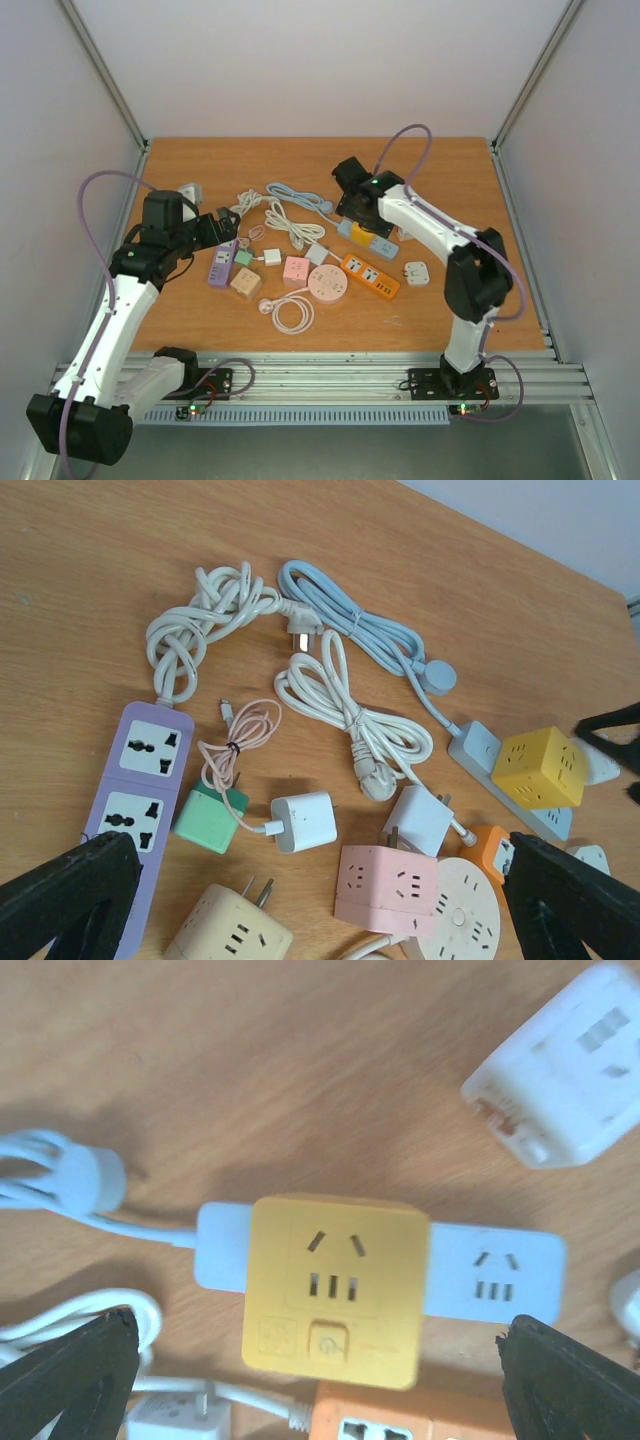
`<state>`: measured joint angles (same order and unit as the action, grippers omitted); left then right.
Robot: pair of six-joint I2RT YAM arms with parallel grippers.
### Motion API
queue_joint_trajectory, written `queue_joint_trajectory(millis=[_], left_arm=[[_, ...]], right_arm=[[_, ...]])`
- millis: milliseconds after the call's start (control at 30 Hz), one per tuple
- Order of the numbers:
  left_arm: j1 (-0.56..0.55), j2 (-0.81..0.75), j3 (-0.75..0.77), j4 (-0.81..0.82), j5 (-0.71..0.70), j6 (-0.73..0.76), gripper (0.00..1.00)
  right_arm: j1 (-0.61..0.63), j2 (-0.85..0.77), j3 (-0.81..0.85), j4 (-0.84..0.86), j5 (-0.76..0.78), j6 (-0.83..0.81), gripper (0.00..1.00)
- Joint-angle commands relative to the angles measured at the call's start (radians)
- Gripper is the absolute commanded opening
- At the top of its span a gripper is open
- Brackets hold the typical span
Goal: Insert the plug
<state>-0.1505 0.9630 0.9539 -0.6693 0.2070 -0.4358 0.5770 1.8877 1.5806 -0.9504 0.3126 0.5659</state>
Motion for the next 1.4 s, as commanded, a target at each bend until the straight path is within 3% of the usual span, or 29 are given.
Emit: queue_joint_trajectory(millis=[0,233,433,600,800,1133,1367], left_arm=[[0.006,-0.003,-0.007,0.048,0.024,0.013,0.99],[0.006,0.000,-0.013,0.074,0.082,0.016,0.99],[0.009,0.004,-0.023,0.097,0.122,0.017,0.99],[0.009,0.008,-0.023,0.099,0.122,0.014,0.99],[0.012,-0.004,-0.021,0.091,0.105,0.020,0.99],[0.015,-0.008,-0.020,0.091,0.110,0.021,0.99],[0.022,-0.004,-0.021,0.092,0.117,0.022,0.99]], right_arm=[[-0.049,-0.138,-0.052,-0.012,0.087,-0.035,0.99],[-0.199,-0.204,-0.175,0.019,0.041,-0.121,0.97],[-0.318,-0.121,-0.198,0.077,-0.106,-0.123,0.98],[-0.331,-0.020,-0.153,0.082,-0.123,-0.050,0.99],[-0.332,0.098,-0.046,-0.027,-0.027,0.034,0.98],[-0.339,0.108,-0.051,0.001,-0.027,0.022,0.98],[-0.356,0.103,-0.090,0.042,-0.080,0.017,0.74]])
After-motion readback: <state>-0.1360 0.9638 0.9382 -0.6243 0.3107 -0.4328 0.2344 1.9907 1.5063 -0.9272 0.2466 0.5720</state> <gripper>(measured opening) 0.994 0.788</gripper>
